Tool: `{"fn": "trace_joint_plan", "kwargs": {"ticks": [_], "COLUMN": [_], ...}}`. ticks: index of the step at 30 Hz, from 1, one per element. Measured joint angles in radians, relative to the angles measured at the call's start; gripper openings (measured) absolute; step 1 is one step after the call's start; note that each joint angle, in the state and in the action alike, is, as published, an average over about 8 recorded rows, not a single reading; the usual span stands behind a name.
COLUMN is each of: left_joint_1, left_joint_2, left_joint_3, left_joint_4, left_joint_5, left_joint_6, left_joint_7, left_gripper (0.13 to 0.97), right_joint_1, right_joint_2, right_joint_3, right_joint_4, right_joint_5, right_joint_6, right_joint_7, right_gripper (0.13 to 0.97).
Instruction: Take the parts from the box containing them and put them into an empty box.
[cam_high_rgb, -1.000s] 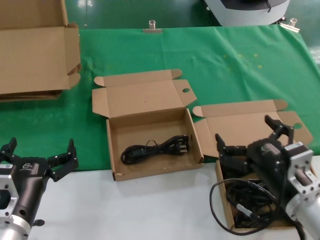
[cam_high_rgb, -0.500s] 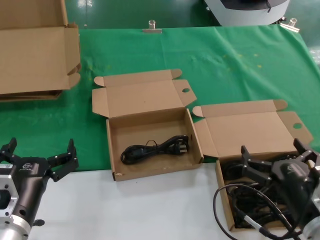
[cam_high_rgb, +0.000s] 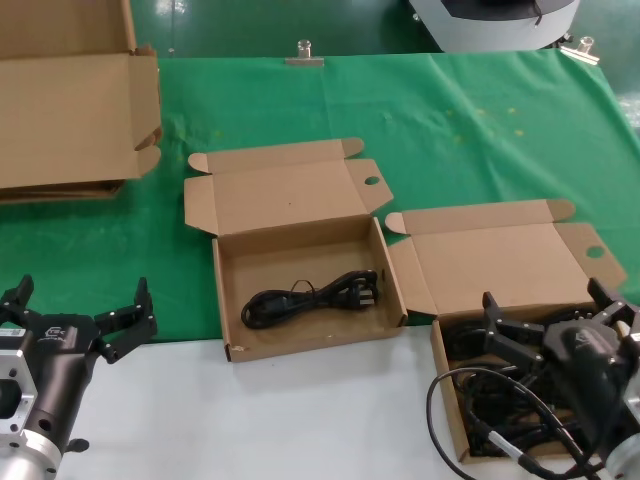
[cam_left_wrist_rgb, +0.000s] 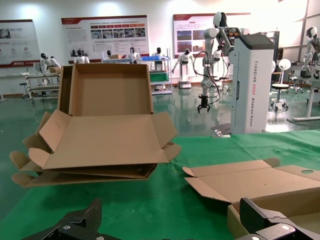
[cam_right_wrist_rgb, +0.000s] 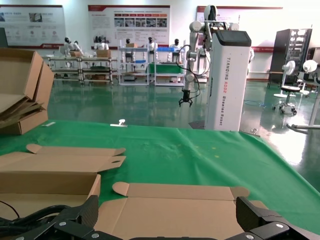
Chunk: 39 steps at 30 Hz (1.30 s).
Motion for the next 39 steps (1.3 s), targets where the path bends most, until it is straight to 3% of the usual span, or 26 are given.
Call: {"fn": "trace_joint_plan", "kwargs": {"ticks": [39], "left_joint_1": [0.000], "left_joint_2": [0.000], "left_joint_3": [0.000], "left_joint_4": [0.000], "left_joint_5": [0.000], "left_joint_6": [0.000], "left_joint_7": [0.000], "left_gripper": [0.966], "right_joint_1": [0.000], "right_joint_2": [0.000], "right_joint_3": [0.000], "right_joint_4": [0.000], "right_joint_5": [0.000], "right_joint_6": [0.000], "right_joint_7": [0.000], "right_gripper": [0.966]}}
